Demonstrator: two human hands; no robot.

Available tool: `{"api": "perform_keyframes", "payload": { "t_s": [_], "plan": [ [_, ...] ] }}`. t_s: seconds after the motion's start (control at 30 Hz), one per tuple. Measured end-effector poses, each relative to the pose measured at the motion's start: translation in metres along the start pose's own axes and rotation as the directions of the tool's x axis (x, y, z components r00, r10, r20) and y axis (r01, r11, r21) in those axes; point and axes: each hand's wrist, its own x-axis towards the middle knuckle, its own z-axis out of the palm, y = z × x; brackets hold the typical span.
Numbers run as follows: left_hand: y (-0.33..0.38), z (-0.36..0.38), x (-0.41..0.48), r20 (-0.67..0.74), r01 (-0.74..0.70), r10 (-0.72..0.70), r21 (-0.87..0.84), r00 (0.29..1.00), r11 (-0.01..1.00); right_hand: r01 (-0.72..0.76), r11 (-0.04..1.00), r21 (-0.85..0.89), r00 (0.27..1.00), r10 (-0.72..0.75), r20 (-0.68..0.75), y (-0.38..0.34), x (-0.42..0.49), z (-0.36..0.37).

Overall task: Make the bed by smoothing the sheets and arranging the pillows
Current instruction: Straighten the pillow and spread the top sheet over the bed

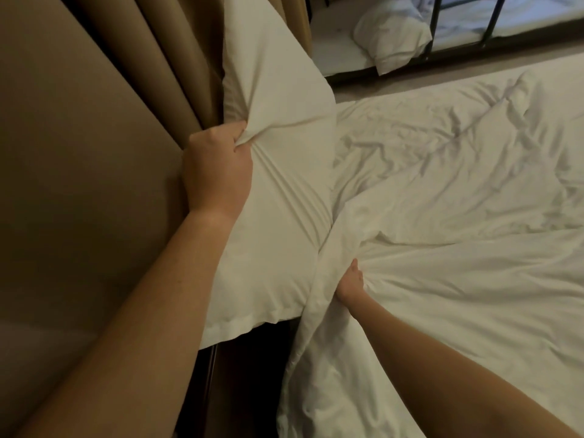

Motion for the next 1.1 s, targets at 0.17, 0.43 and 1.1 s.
{"api": "perform_keyframes", "payload": {
  "t_s": [0.17, 0.43, 1.1],
  "plan": [
    [0.007, -0.034, -0.005, -0.044, 0.006, -0.005, 0.023, 0.999, 1.0, -0.027, 0.983, -0.182, 0.998, 0.037, 0.052, -0.002, -0.002, 0.01],
    [0.005, -0.074, -0.014, -0.081, 0.02, -0.014, 0.065, 0.997, 0.998, -0.156, 0.967, 0.201, 0.973, 0.185, -0.139, -0.002, -0.043, 0.025],
    [0.008, -0.088, -0.003, -0.094, 0.019, -0.011, 0.085, 0.996, 0.996, -0.296, 0.775, 0.558, 0.944, 0.149, 0.293, -0.048, -0.059, 0.016]
  ]
}}
